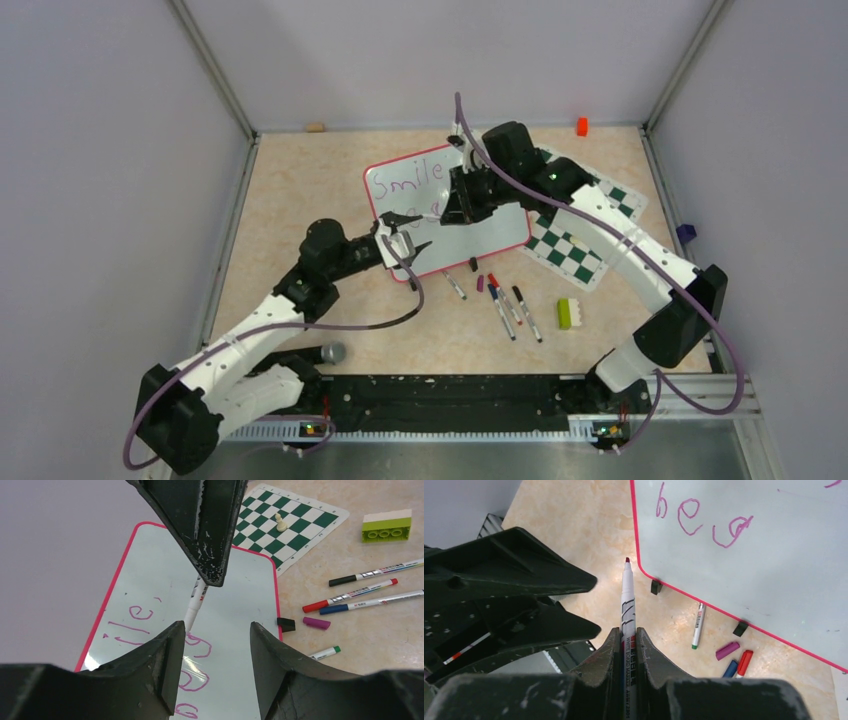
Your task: Write a sentence on the whiteboard
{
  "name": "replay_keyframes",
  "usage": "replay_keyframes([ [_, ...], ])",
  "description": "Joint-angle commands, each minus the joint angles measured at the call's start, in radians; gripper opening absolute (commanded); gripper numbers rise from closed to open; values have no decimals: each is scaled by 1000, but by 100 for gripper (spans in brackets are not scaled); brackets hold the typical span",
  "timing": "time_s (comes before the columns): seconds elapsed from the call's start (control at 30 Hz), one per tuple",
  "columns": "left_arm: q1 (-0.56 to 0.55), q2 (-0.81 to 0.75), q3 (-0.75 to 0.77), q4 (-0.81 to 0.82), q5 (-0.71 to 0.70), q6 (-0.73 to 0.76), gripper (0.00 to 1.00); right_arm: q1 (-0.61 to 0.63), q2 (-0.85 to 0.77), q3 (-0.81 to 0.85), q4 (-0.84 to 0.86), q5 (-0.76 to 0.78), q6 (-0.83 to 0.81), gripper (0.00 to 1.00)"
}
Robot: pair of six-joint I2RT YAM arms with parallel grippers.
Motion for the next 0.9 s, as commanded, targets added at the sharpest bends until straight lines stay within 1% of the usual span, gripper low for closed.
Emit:
replay_keyframes([
  [0.0,3,-51,-35,50,-36,16,56,17,-11,29,-21,67,0,0],
  [0.2,3,-32,-13,41,-53,29,62,33,18,29,-45,-44,-30,0],
  [0.4,3,-2,9,36,-21,33,58,44,22,26,-45,-107,-34,0],
  [0.47,2,7,13,36,-14,32,55,46,23,27,-44,-113,-36,0],
  [0.53,1,17,20,33,-4,32,48,46,25,29,-43,-119,-37,0],
  [0.57,3,21,25,27,3,33,43,46,24,29,-38,-122,-35,0],
  [0.67,3,34,35,13,15,36,23,47,30,30,-33,-136,-34,0],
  [0.7,2,37,36,10,20,37,19,47,31,31,-32,-138,-33,0],
  [0.77,2,40,35,14,28,38,18,48,36,29,-31,-139,-34,0],
  [0.83,1,39,36,18,36,39,25,48,38,24,-26,-142,-33,0],
  [0.87,1,38,35,21,41,41,26,48,39,22,-25,-143,-32,0],
])
